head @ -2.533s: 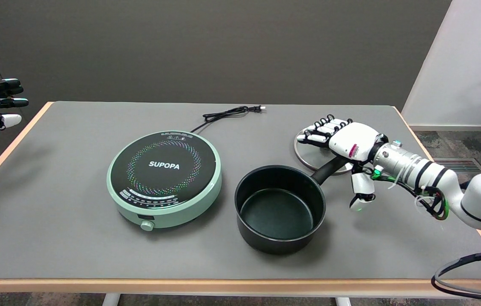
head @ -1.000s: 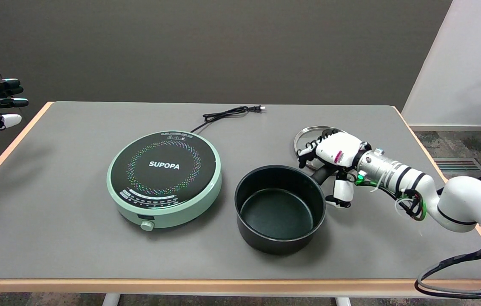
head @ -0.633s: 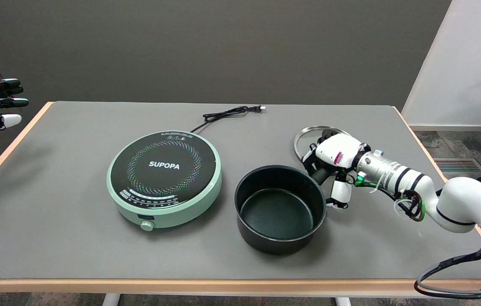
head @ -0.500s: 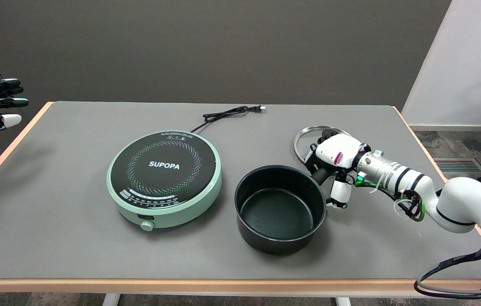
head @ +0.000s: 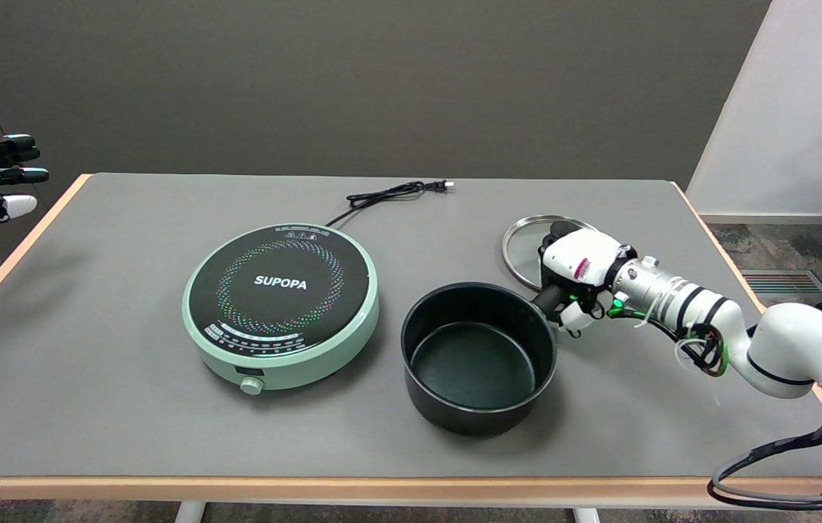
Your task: Pick up the soup pot.
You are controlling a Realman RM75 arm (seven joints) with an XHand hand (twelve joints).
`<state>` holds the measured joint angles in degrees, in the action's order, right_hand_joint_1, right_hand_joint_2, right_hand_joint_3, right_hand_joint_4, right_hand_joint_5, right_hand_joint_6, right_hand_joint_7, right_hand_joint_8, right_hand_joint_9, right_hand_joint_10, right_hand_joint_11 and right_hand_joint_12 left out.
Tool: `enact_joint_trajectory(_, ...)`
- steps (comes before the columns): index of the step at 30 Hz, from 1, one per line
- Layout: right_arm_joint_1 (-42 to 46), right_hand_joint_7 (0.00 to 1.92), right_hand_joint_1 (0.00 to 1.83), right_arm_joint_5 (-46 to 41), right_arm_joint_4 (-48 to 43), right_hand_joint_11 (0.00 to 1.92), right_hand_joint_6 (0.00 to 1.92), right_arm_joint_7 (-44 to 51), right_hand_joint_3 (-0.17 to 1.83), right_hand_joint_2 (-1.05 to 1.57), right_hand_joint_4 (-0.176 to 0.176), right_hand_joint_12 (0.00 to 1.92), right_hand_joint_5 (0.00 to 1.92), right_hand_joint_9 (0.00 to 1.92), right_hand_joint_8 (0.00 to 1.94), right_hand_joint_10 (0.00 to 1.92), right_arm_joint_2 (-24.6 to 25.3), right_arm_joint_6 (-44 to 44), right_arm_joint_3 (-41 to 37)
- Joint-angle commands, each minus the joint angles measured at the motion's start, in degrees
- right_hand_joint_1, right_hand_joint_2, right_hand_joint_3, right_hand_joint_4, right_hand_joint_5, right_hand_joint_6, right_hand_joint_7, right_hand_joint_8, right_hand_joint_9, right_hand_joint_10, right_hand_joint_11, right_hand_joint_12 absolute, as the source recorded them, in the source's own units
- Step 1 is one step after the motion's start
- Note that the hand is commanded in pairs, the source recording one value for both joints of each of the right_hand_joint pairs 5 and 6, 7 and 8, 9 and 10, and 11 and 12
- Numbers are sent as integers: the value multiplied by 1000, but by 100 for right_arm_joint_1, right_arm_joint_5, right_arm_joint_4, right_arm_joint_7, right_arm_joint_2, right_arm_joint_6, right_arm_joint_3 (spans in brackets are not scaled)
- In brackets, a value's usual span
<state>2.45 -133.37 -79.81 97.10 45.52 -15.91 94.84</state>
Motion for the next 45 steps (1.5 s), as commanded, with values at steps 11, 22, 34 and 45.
enact_joint_trajectory(11,-30,1667,838,-539,179,1667,1667,0,567,390,-69,1667,1667,1667,1667,1667,21,-10,-84)
enact_joint_trajectory(22,-94,1598,1054,-601,203,1598,1598,0,778,510,-82,1598,1598,1598,1598,1598,57,6,-28)
enact_joint_trajectory(34,-190,1920,1069,-601,255,1920,1920,0,811,500,-11,1920,1920,1920,1920,1920,101,103,72)
enact_joint_trajectory(45,-322,1920,1152,-665,271,1920,1920,-8,657,668,-13,1920,1920,1920,1920,1920,101,142,148)
